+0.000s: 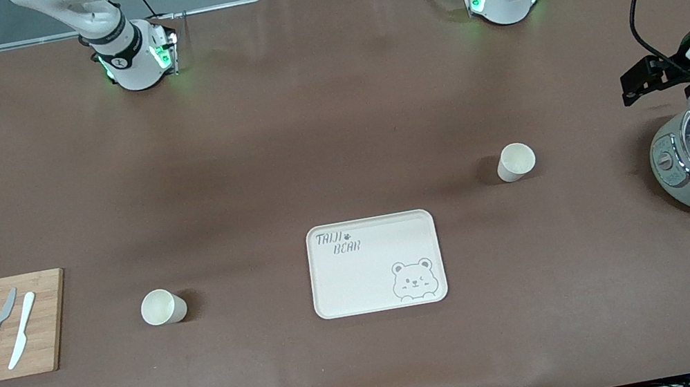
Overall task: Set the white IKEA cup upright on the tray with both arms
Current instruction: 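Move the left gripper down to the white cup beside the pot, then close the left gripper on the cup while the right gripper reaches the other cup, then lift the cup with the left gripper while the right gripper grasps its cup, then carry the held cup over the tray with the left gripper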
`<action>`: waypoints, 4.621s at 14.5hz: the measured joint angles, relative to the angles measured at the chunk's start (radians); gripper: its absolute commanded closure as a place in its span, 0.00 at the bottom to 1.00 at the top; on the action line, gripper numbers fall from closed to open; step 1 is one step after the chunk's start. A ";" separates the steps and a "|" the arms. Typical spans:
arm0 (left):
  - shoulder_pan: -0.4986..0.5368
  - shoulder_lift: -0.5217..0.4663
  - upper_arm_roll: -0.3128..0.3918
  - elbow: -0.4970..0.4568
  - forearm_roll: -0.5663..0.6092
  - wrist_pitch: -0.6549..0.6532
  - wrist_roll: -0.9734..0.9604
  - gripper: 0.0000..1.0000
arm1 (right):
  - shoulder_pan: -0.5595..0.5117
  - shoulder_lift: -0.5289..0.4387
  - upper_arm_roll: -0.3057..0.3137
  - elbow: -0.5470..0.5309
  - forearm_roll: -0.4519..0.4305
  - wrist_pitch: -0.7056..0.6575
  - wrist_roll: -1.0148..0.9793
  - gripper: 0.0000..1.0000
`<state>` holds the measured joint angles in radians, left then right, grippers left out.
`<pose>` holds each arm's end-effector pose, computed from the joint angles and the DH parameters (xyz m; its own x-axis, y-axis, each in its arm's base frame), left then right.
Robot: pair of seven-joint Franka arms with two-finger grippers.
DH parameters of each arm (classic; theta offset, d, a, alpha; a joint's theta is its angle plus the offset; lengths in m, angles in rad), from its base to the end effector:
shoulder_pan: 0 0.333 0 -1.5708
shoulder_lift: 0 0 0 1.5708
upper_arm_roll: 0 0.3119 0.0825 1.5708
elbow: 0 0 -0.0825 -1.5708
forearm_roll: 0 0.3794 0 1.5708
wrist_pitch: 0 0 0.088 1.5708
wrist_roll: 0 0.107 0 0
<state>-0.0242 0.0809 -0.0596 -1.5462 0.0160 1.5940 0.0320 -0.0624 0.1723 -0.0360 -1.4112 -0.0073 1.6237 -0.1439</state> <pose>0.5735 -0.0451 0.5885 0.9927 -0.1158 -0.0333 -0.1162 -0.9932 -0.0101 0.6046 -0.0584 0.6005 0.9982 0.0467 0.0379 0.0460 -0.9988 0.0191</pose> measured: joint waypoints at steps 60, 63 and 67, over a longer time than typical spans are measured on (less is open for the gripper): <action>-0.042 0.158 -0.093 -0.785 -0.045 1.086 -0.203 1.00 | 0.099 0.522 0.004 -0.084 0.078 0.616 -0.098 0.00; -0.107 0.172 -0.095 -0.639 -0.045 0.913 -0.331 1.00 | 0.107 0.522 0.005 -0.128 0.078 0.668 -0.099 0.00; -0.214 0.267 -0.095 -0.485 -0.045 0.889 -0.520 1.00 | 0.110 0.522 0.006 -0.141 0.078 0.676 -0.100 0.00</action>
<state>-0.2383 0.3479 -0.1546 -2.0315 -0.0285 2.4826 -0.4885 0.0475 0.6947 -0.0304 -1.5519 0.0708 2.2992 -0.2434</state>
